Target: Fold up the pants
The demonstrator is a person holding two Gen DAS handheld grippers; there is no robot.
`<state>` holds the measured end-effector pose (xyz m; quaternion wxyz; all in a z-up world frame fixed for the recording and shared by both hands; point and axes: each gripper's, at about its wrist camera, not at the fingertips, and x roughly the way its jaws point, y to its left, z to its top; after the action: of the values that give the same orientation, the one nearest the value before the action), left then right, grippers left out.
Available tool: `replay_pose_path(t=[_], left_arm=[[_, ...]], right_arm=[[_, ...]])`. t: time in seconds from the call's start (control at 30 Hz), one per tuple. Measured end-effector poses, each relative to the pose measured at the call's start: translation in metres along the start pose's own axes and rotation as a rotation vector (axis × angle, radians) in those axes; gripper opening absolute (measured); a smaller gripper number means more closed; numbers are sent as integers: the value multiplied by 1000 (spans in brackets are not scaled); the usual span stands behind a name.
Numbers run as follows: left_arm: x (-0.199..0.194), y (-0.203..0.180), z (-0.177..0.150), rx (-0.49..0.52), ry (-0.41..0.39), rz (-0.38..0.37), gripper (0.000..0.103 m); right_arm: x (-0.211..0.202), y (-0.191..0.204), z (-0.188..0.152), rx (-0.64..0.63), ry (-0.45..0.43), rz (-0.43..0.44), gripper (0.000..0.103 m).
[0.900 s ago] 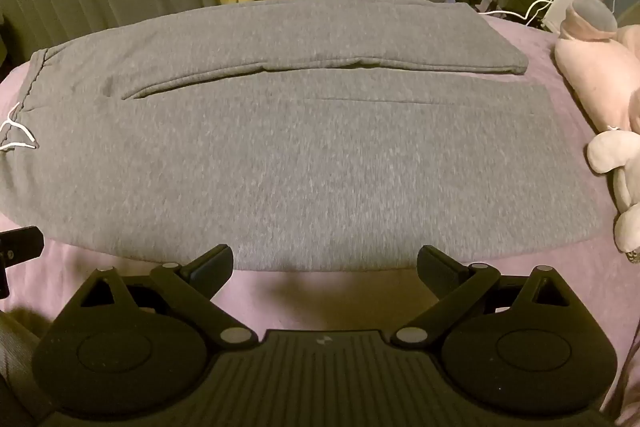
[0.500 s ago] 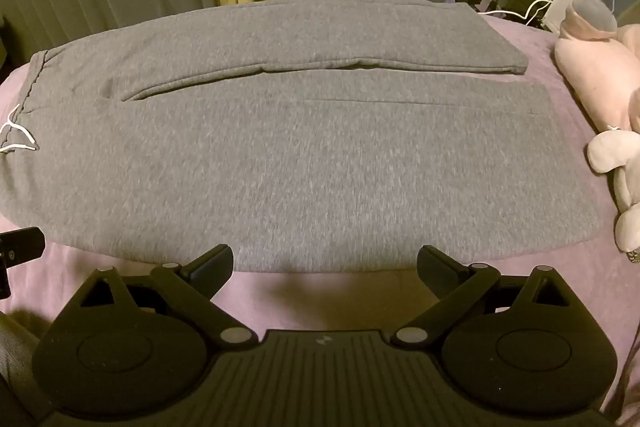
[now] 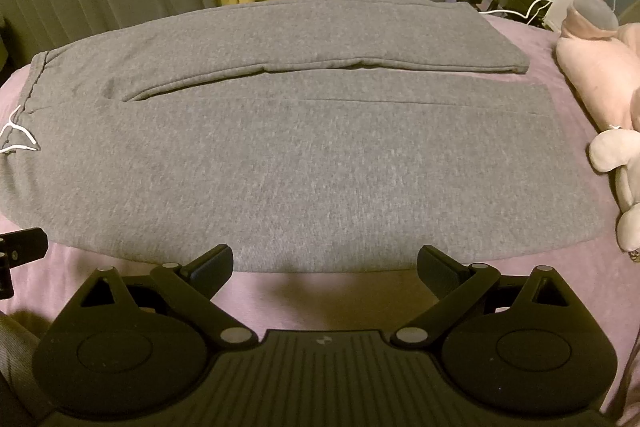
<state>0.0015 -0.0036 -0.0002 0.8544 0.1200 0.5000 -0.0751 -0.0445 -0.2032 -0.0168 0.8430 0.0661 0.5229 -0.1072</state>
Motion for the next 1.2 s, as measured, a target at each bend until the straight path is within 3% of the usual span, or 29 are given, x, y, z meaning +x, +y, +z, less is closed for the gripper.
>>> replay_pose_path(t=[1.2], left_arm=[[5, 0, -1, 1, 8, 1, 103]], right_arm=[[1, 0, 2, 15, 2, 10, 99]])
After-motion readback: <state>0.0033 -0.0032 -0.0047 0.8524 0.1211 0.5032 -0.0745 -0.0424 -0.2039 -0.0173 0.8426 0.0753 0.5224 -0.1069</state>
